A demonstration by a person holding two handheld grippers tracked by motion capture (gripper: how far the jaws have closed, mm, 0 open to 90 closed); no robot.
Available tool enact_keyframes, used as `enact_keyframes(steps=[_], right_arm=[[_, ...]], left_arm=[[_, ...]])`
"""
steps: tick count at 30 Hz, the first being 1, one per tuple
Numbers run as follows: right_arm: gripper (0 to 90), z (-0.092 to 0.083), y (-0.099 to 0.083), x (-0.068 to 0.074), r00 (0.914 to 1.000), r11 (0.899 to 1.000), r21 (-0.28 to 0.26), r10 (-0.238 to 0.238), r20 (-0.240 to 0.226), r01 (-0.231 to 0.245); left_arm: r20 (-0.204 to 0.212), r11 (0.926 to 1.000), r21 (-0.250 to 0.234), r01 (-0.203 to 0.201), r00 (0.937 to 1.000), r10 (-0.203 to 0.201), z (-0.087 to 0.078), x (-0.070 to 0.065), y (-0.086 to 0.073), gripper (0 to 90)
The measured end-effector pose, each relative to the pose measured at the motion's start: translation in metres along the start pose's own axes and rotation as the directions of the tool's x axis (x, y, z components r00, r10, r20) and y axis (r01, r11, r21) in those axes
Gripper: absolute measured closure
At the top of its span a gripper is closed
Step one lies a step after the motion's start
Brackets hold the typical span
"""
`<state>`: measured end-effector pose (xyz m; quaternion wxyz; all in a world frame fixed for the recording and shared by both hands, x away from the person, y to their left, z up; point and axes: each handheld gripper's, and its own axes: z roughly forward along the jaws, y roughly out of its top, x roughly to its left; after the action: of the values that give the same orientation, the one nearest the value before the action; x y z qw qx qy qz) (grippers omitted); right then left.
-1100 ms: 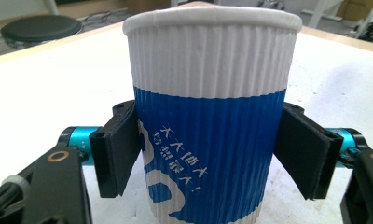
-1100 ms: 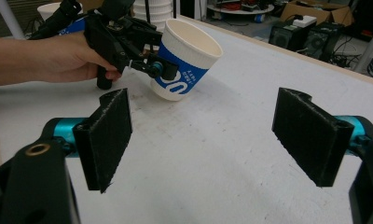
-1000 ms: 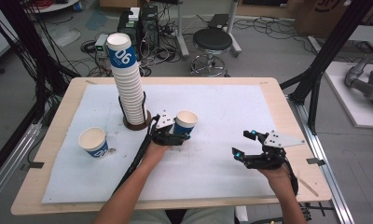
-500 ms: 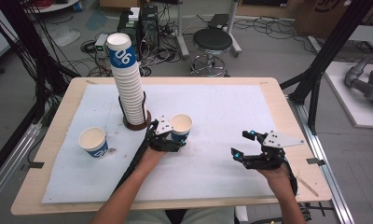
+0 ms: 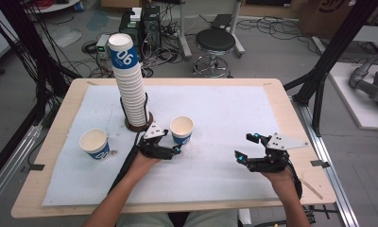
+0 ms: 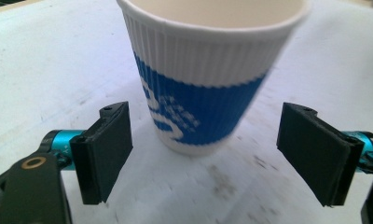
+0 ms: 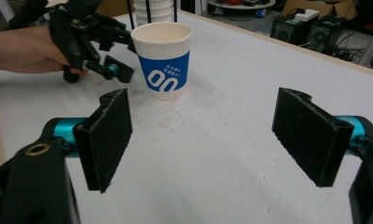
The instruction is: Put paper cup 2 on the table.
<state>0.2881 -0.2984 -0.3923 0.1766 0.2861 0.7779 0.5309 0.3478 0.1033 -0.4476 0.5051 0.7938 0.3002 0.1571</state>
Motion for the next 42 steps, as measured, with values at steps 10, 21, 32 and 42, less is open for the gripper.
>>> enact_keyframes(steps=[10,21,32,42], right_arm=[[20.3,-0.001,-0.001,0.000,0.9994,1.000,-0.006,0.004,0.034,-0.004],[20.4,-0.011,-0.010,-0.003,0.9946,1.000,-0.002,0.025,0.101,-0.025],[20.4,-0.025,-0.015,-0.004,0.9869,0.999,-0.021,0.031,0.158,-0.028],[20.4,-0.028,-0.015,0.002,0.9835,0.999,-0.022,0.038,0.177,-0.034]], left_arm=[[0.072,0.9834,-0.181,0.017,0.9974,-0.004,-0.058,0.002,0.009,19.0],[0.039,0.9509,-0.308,0.028,0.9991,-0.016,-0.098,0.010,0.009,19.0],[-0.001,0.9233,-0.381,0.046,0.9987,-0.050,-0.118,0.020,0.001,19.0],[-0.002,0.9225,-0.385,0.030,0.9994,-0.033,-0.121,0.015,-0.002,19.0]])
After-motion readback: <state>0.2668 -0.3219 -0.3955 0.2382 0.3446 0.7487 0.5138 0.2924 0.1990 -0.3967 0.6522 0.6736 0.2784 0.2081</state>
